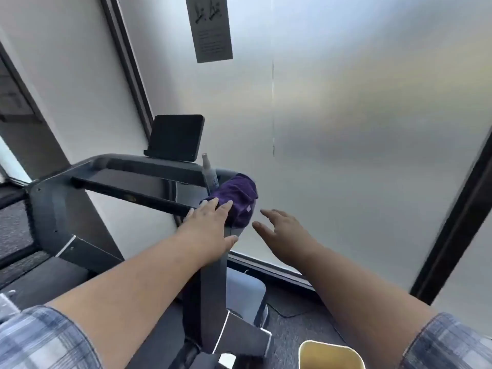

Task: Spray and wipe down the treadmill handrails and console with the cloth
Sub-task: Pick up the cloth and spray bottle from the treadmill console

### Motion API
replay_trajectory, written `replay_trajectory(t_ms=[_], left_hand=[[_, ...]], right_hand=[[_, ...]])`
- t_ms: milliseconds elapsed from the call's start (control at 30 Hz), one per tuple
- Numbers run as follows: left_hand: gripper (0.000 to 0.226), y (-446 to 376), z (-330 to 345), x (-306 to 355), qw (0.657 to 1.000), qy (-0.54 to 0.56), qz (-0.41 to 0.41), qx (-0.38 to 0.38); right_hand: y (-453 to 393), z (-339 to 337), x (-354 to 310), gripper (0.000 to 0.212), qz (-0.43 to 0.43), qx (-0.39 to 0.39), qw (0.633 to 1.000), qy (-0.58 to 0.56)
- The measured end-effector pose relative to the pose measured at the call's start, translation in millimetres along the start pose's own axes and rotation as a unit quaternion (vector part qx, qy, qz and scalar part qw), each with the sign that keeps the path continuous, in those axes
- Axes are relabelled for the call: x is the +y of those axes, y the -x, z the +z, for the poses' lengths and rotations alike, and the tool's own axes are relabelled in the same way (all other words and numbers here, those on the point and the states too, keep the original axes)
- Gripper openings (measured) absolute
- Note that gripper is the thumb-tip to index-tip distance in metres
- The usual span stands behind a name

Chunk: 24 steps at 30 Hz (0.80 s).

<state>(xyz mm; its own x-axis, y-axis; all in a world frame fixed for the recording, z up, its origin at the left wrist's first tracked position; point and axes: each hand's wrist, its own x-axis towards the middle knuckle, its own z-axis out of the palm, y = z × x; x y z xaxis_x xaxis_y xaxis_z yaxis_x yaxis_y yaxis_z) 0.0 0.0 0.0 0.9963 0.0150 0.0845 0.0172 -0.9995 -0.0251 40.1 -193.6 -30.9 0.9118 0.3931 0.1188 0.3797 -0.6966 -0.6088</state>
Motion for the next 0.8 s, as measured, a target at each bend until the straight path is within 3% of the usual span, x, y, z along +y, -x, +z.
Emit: replay_trajectory(t_ms=[100, 233, 333, 400, 467, 600, 667, 800], left_hand=[[0.096, -35.8, 10.0, 6.8, 0.998, -0.037, -0.051, -0.004], [0.108, -67.7, 28.3, 16.3, 0.991, -0.099, -0.090, -0.006], [0.097, -77.2, 38.2, 24.6, 0.984, -0.141, -0.108, 0.016], [0.077, -79.2, 41.0, 24.5, 0.983, -0.144, -0.099, 0.054], [0.064, -78.0, 37.6, 24.2, 0.984, -0.128, -0.096, 0.080], [0.059, -70.4, 25.0, 32.7, 0.986, -0.053, -0.092, 0.127], [0.059, -60.9, 20.8, 41.2, 0.984, -0.018, -0.071, 0.164], [0.063, -49.6, 21.4, 49.4, 0.985, 0.001, -0.054, 0.161]], right_hand=[[-46.1, 1.5, 15.2, 0.057, -0.018, -0.033, 0.995, -0.093], [-91.2, 21.1, 21.6, 0.060, 0.056, -0.087, 0.953, -0.284], [-110.3, 31.1, 21.8, 0.067, 0.174, -0.101, 0.858, -0.473], [-119.8, 37.5, 22.1, 0.059, 0.245, -0.129, 0.788, -0.550], [-124.4, 38.5, 21.3, 0.048, 0.280, -0.164, 0.743, -0.586], [-132.1, 33.5, 16.5, 0.057, 0.249, -0.184, 0.706, -0.637], [-131.8, 27.5, 11.1, 0.053, 0.223, -0.179, 0.670, -0.685], [-128.4, 21.6, 6.9, 0.039, 0.214, -0.170, 0.655, -0.705]])
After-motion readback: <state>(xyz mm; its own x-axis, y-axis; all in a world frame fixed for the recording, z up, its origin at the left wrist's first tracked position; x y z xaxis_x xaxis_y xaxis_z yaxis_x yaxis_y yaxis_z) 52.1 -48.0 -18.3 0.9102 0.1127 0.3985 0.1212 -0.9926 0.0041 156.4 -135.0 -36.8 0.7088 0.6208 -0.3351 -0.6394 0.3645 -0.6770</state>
